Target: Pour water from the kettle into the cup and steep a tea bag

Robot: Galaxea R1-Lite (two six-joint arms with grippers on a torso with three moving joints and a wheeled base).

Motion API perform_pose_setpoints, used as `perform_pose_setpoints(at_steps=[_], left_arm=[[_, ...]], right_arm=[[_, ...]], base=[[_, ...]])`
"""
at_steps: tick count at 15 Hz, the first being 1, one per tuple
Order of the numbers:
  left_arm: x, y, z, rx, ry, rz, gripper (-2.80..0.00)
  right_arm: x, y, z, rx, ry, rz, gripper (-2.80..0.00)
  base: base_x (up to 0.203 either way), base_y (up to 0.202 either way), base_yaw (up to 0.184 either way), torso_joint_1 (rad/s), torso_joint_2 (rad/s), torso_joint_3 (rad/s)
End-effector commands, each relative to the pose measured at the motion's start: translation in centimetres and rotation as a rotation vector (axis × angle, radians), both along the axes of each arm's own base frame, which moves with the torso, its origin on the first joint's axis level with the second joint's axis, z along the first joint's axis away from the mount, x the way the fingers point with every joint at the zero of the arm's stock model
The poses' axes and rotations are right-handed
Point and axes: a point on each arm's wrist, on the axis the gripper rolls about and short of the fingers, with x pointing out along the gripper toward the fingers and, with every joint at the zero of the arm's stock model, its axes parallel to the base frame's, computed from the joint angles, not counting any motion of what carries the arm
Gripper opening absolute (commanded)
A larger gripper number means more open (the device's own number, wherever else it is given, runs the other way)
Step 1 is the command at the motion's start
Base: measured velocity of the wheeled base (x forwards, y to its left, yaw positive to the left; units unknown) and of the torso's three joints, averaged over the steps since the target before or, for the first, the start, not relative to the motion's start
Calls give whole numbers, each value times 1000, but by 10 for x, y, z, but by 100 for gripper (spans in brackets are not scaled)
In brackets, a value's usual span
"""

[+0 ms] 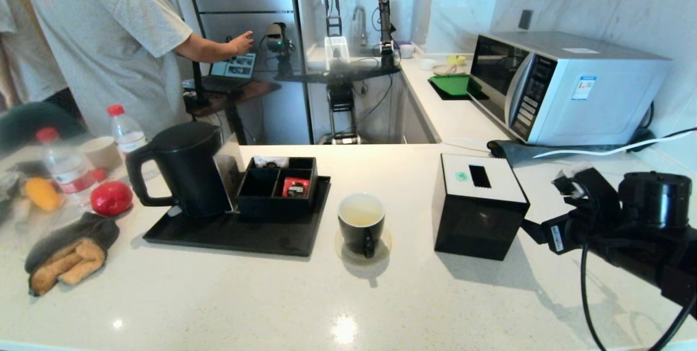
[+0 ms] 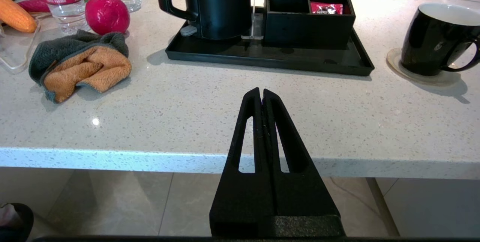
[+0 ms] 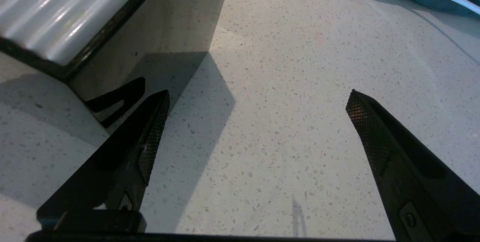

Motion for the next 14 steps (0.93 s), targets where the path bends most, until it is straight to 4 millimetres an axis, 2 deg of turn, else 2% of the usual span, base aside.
perform_pose_setpoints(at_steps=[1, 5, 9, 14], left_arm=[[0, 0, 0, 0, 0, -1, -280], [0, 0, 0, 0, 0, 1, -280], [0, 0, 0, 0, 0, -1, -280], [0, 0, 0, 0, 0, 1, -280]], right_arm=[[0, 0, -1, -3, 0, 0, 0], [0, -4, 0, 0, -3, -20, 0], [1, -33, 4, -1, -21, -125, 0], [5, -67, 36, 38, -146, -255, 0]], base=[[0, 0, 0, 0, 0, 0], [0, 0, 0, 0, 0, 0], [0, 0, 0, 0, 0, 0], [0, 0, 0, 0, 0, 0]])
